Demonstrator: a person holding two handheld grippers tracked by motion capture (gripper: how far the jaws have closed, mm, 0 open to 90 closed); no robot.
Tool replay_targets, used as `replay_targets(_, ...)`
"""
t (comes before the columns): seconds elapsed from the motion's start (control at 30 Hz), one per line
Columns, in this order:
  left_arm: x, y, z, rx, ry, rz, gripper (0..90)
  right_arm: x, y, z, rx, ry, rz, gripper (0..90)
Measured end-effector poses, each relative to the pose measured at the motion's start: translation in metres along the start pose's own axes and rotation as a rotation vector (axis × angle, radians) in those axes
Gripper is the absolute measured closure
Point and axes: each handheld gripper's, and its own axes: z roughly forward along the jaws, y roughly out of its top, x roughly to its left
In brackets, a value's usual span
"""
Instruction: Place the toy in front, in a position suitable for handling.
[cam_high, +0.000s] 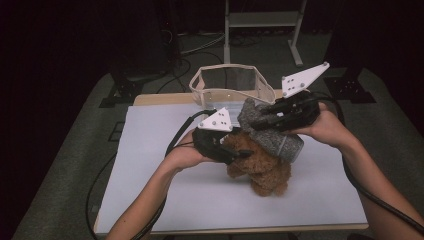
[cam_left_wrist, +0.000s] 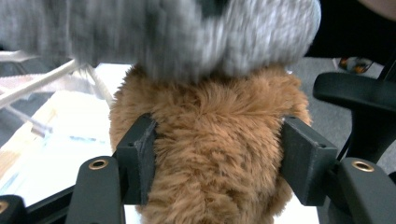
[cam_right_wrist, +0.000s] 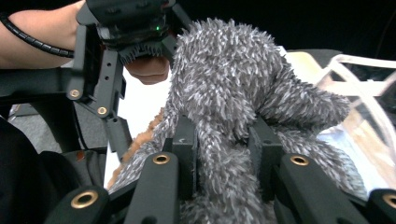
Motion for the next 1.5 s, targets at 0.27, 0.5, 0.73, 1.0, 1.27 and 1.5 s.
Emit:
replay_targets(0.27,0.001,-0.002,-0.004,0.022,0.026,-0.004,34.8,-0.004,-0.03,-0.028,-0.024,-0.066,0.064,68.3)
replay_targets(0.5,0.0,-0.009,-0.026,0.044,0.064,-0.001,27.5,-0.007,-0.043,0.003,-0.065,-0.008,0.099,68.3)
replay_targets(0.73,0.005,-0.051,-0.037,0.108,0.09,-0.063,29.6,-0.003,-0.047,0.061,0.002,0.048,0.077,68.1)
replay_targets(1.0,0.01,-0.101,-0.065,0.084,0.17,-0.152,29.4,0.0,-0.076,0.097,0.065,0.052,0.102,67.8)
replay_targets(1.27,0.0,-0.106,-0.07,0.055,0.22,-0.11,27.1,0.003,-0.092,0.096,0.038,0.033,0.127,67.7)
replay_targets(1.5,-0.002,-0.106,-0.08,0.008,0.233,-0.112,26.3,0.008,-0.104,0.086,0.031,0.009,0.138,67.8)
